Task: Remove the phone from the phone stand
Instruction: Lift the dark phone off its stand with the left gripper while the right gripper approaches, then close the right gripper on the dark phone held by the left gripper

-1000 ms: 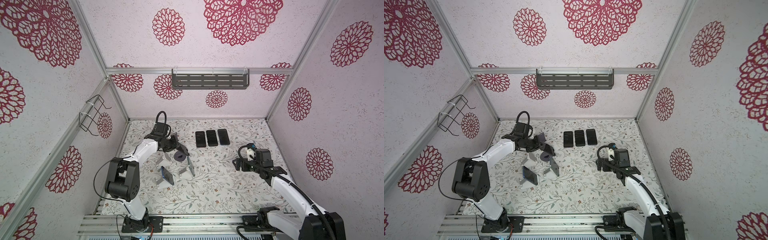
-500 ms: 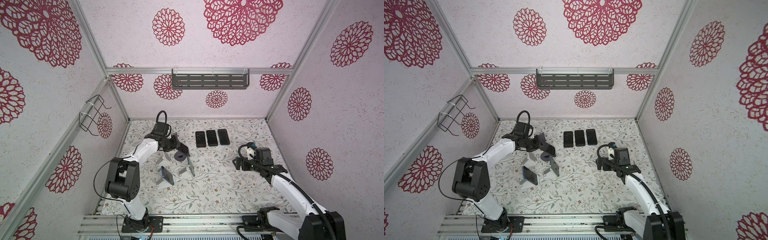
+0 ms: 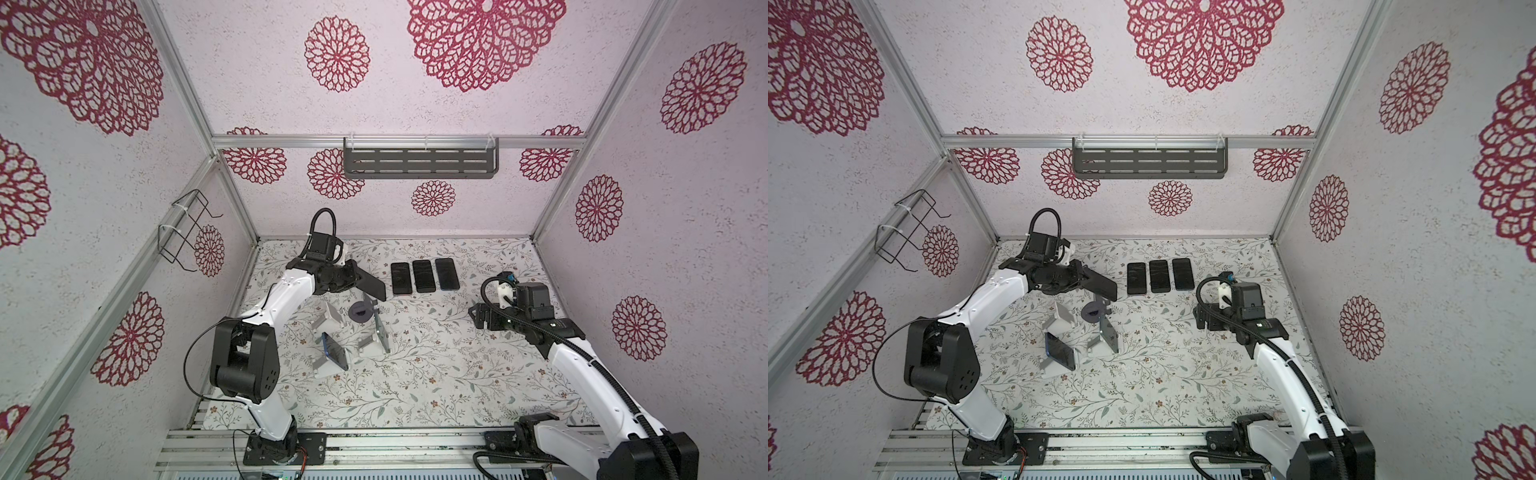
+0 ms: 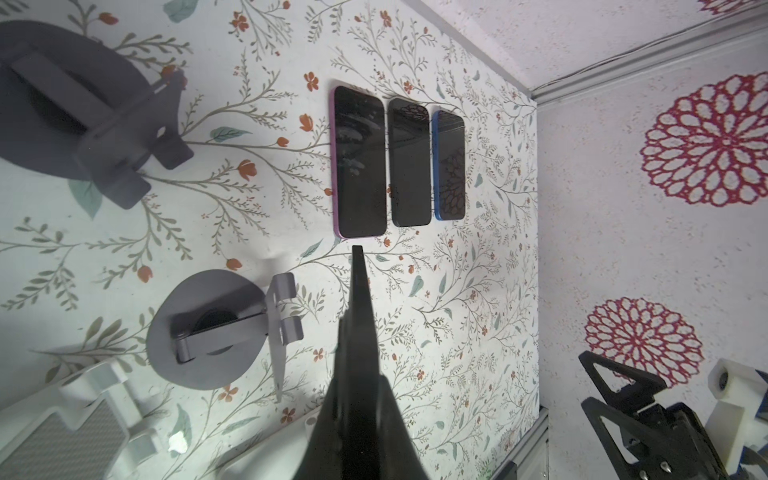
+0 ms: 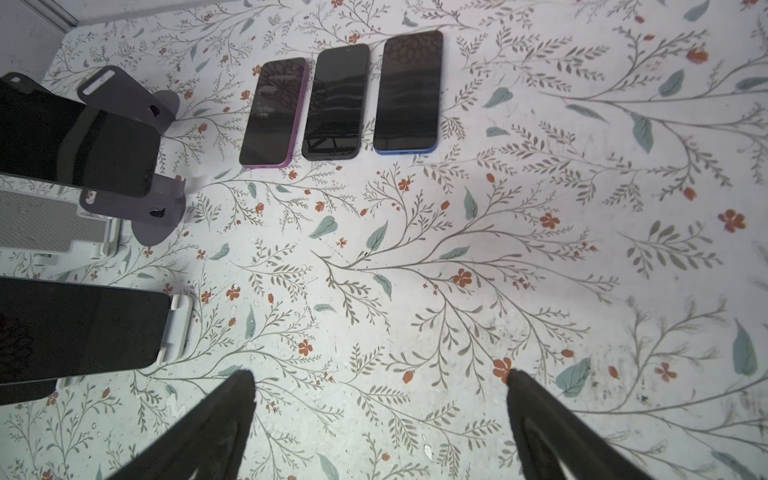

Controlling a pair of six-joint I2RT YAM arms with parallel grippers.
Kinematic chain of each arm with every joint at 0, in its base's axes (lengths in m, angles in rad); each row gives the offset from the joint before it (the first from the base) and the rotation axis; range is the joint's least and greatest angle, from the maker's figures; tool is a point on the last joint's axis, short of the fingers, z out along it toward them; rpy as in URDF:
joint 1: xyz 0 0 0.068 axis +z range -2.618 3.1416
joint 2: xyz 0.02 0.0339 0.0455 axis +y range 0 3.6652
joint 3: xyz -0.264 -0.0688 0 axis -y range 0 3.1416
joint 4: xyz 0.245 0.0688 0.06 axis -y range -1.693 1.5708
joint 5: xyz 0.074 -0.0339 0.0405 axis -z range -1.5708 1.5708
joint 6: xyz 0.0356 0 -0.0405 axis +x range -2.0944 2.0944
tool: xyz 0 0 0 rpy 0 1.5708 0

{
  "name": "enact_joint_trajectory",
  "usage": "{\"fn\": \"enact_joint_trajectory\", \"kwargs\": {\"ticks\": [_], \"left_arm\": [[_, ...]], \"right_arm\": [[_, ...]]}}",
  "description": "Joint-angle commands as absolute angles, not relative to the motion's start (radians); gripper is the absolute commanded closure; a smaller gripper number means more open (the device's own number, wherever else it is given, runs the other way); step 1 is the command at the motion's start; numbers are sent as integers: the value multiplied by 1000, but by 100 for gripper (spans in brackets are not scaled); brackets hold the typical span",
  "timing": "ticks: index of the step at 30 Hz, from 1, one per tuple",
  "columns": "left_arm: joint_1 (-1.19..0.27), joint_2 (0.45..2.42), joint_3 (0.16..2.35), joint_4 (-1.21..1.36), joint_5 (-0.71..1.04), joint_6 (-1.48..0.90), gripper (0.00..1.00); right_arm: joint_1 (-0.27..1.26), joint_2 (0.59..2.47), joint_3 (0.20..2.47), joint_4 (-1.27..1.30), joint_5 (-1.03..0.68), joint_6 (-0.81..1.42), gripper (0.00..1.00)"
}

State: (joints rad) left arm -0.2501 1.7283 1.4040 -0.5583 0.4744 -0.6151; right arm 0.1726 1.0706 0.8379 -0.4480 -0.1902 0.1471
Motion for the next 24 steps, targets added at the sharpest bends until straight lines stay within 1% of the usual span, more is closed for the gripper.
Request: {"fn": "enact_joint_trajectory", "kwargs": {"ticks": [1,7,12,14,16,17,20,22,24], "left_arm": [[-244,1692,1452,-567,567,-582,100],[-210,1656,1491,-616,712,-563,100],[-192,1607,1384,-404,942,-640,100],[-193,1607,1357,-385,996,-654,100],[-195,1618,1356,-414,1038,-640,100],[-195,1626,1363,-439,1062,-626,100],[-198,1644,1381,-477,1127,-604,100],[-201,1647,1378,-479,1129,-601,100],[-202,1658,1379,-484,1135,-602,100]], "right_arm": [[175,1108,928,-523,-203,115,5],[241,1181,1096,-589,-177,76,6],[383,1240,1222,-572,-164,-10,6],[422,1291,1301,-610,-170,-58,5],[465,1346,1381,-650,-229,-169,3],[494,1371,1412,-669,-267,-260,2],[531,1454,1492,-711,-351,-469,3],[535,1528,1567,-763,-402,-551,3],[557,1616,1666,-829,-404,-606,2]]}}
